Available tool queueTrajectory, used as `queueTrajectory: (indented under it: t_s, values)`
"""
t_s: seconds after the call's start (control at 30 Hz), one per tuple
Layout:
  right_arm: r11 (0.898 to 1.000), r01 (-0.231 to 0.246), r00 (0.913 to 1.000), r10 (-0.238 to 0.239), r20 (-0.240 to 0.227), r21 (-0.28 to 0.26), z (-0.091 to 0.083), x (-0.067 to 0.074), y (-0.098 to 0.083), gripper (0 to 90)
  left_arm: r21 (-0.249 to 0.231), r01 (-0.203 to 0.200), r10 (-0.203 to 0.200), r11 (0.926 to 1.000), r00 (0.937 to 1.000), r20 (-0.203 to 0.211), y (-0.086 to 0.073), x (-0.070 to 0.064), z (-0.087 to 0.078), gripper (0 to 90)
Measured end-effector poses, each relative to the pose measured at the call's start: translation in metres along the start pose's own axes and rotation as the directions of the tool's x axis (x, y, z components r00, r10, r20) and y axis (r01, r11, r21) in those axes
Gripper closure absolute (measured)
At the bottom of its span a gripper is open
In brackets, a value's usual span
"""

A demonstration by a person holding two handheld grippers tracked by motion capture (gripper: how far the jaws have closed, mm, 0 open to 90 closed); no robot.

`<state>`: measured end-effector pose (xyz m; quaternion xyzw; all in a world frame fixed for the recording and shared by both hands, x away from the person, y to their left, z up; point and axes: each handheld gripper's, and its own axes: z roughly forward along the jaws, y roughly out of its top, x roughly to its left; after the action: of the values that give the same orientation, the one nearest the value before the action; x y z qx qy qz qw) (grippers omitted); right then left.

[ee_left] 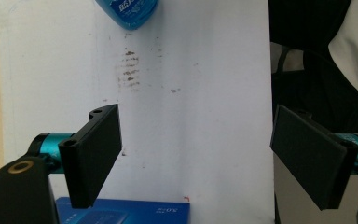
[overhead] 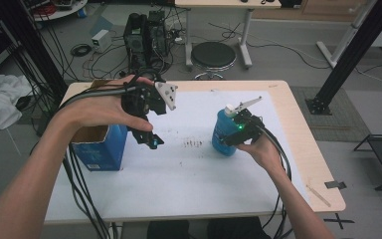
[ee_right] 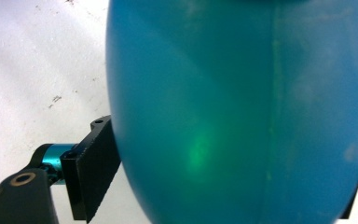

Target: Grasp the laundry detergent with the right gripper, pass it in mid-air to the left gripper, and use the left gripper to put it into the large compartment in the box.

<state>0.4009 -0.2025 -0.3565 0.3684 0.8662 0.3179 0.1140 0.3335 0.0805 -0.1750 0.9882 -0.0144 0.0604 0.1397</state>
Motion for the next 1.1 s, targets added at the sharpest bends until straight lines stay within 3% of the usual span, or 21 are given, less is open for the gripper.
queueTrajectory:
  t_s: [0.1,0.47,0.53,1.1]
  values:
    - [1.0,0.004,1.0,-0.004,-0.003,0.004,0.0006,-0.0001,-0.0002,18.3,-0.001,0.002,-0.002,1.0,1.0,-0.01,-0.0013,0.0,0.0,16.6]
    - [1.0,0.005,0.9999,-0.005,0.011,-0.015,0.0029,0.0005,-0.0006,18.8,0.0,0.005,-0.005,1.0,1.0,0.001,-0.0023,0.001,0.002,16.6]
    - [1.0,0.01,0.9999,-0.009,0.009,-0.028,0.0028,0.0004,-0.0009,23.5,-0.002,0.007,-0.007,1.0,1.0,-0.005,-0.0028,0.0013,0.0029,16.6]
    - [0.998,0.02,0.9995,-0.018,0.025,-0.067,0.0039,-0.0005,-0.0016,30.9,-0.012,0.016,-0.016,0.9998,0.9998,0.008,-0.0032,0.0011,0.0049,16.6]
